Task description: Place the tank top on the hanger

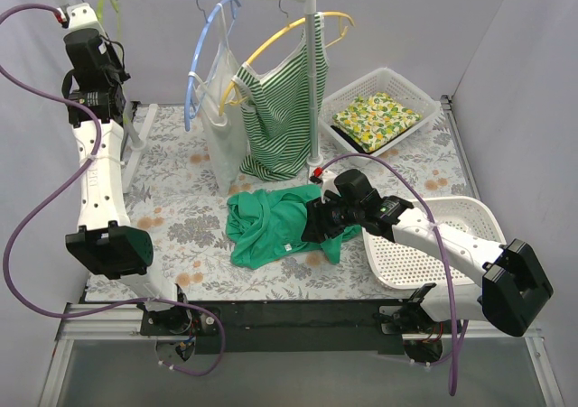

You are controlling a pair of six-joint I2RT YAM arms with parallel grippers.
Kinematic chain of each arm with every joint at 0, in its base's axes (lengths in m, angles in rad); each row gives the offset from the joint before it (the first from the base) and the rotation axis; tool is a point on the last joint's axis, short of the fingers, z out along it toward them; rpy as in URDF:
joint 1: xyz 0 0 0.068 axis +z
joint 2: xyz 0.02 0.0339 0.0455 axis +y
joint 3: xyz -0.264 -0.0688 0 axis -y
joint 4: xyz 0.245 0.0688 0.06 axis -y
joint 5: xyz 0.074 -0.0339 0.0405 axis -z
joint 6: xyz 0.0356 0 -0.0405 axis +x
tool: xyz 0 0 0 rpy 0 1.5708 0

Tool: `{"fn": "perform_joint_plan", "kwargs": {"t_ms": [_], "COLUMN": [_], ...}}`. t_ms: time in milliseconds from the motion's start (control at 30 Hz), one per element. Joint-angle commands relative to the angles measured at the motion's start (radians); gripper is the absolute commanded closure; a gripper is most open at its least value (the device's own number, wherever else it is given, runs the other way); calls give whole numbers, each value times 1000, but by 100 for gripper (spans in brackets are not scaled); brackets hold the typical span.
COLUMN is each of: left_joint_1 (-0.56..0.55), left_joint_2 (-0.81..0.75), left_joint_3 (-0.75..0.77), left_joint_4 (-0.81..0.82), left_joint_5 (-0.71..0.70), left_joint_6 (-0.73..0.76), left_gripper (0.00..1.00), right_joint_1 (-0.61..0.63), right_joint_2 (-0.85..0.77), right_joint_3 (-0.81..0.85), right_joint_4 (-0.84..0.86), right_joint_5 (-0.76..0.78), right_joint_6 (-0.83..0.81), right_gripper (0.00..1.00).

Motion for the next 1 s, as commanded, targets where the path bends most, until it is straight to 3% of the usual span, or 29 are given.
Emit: {"fn": "perform_joint_plan", "kwargs": {"t_ms": [0, 200, 367, 600, 967], "left_joint_1": [-4, -7, -9, -7, -10], "left_joint_2": [-29, -33, -16, -21, -107], "left_joint_3": [0, 15, 78, 115, 14], "left_joint_4": [-5, 5, 7, 22, 84], "left_joint_5": [-47, -73, -63, 74, 143], "left_joint_6": [14, 28, 48, 49, 59], "left_gripper": [77, 100, 100, 100, 100], "right_joint_1": [1, 1, 1, 1, 1], "right_joint_2": [-8, -7, -5, -5, -7], "right_joint_3": [0, 0, 3, 11, 11], "right_joint_4": [32, 34, 34, 34, 34], "right_joint_5": [-20, -26, -26, -18, -13], "right_joint_6": [-14, -17, -17, -20, -21], "right_gripper": [41, 41, 41, 41, 41]}}
